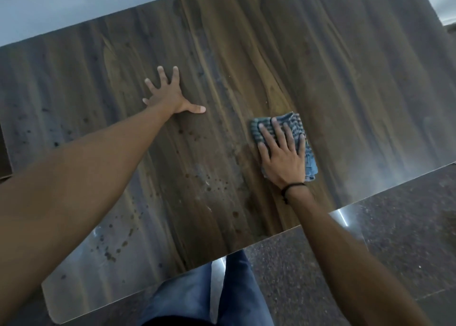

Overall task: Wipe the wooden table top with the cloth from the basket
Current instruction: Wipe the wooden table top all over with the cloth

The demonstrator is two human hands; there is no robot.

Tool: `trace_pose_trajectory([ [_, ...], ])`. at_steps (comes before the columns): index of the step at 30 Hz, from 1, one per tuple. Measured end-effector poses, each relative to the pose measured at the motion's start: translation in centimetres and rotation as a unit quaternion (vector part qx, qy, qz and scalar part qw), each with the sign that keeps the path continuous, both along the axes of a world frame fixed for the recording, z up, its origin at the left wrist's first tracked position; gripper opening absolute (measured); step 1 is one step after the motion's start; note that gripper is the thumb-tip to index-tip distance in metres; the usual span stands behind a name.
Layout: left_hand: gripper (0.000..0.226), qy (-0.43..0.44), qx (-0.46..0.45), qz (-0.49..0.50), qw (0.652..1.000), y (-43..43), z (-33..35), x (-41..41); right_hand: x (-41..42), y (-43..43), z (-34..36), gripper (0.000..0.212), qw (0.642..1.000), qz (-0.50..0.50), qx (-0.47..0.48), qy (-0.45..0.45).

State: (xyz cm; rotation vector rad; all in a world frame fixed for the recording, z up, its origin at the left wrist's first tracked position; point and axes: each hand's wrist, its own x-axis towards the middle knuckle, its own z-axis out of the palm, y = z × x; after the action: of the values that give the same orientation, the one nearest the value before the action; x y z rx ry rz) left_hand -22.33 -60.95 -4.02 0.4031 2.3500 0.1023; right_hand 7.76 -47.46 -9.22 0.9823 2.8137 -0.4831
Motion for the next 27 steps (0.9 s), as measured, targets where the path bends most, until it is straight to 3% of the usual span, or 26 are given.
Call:
trace_pose_trajectory([
  [1,0.145,-0.002,0.002,0.000,1.000,0.1,0.1,0.0,-1.1,-1.0,0.1,0.053,1.000,-0.028,-0.004,-0.003],
  [4,0.145,0.002,0.000,0.000,1.000,0.0,0.1,-0.2,-1.4,-2.7,0.1,0.052,0.990,0.142,0.016,-0.009],
  [6,0.145,0.004,-0.004,0.002,1.000,-0.1,-0.1,-0.2,-1.8,-0.3,0.1,0.051,0.983,0.184,0.026,0.000],
  [10,0.146,-0.003,-0.007,0.000,1.000,0.0,-0.2,-0.1,-6.0,1.1,0.3,0.053,0.999,-0.037,-0.008,0.005],
  [12,0.147,-0.005,-0.008,-0.002,1.000,0.1,-0.2,-0.3,-5.4,-1.2,0.2,0.054,0.996,0.085,0.007,0.003],
  [14,0.147,-0.005,-0.011,-0.002,1.000,0.0,-0.3,-0.4,-1.8,-1.7,0.1,0.053,0.946,0.324,0.017,0.000],
  [16,0.148,-0.002,-0.012,-0.002,1.000,0.0,-0.4,-0.3,1.0,1.2,-0.2,0.053,0.899,0.436,0.044,-0.006],
  [17,0.148,-0.002,-0.011,-0.002,1.000,0.1,-0.4,-0.3,1.7,2.4,-0.5,0.052,0.917,0.396,0.057,-0.008],
  [19,0.149,-0.005,-0.004,0.002,1.000,0.1,-0.4,-0.3,2.1,2.6,0.1,0.053,0.989,0.144,0.024,-0.023],
  [20,0.149,-0.005,0.000,0.004,1.000,0.1,-0.4,-0.4,2.2,1.2,0.2,0.054,0.997,0.065,0.016,-0.029],
  [21,0.149,-0.003,0.002,0.005,1.000,0.0,-0.3,-0.4,2.9,-0.9,0.2,0.055,0.996,0.076,0.019,-0.034],
  [22,0.149,-0.004,0.003,0.004,1.000,0.0,-0.3,-0.5,4.0,-3.1,-0.1,0.056,0.985,0.170,0.023,-0.022],
  [24,0.149,-0.009,0.004,0.006,1.000,0.1,-0.4,-0.5,6.0,-3.7,-0.2,0.055,0.914,0.406,0.024,-0.016],
  [25,0.149,-0.009,0.004,0.007,1.000,0.1,-0.5,-0.5,5.7,-2.3,0.0,0.054,0.892,0.451,0.023,-0.022],
  [26,0.149,-0.008,0.004,0.008,1.000,0.1,-0.6,-0.4,4.6,-0.8,-0.2,0.053,0.894,0.446,0.031,-0.021],
  [27,0.149,-0.008,0.004,0.006,1.000,0.1,-0.6,-0.4,3.0,0.4,-0.2,0.052,0.918,0.395,0.033,-0.019],
])
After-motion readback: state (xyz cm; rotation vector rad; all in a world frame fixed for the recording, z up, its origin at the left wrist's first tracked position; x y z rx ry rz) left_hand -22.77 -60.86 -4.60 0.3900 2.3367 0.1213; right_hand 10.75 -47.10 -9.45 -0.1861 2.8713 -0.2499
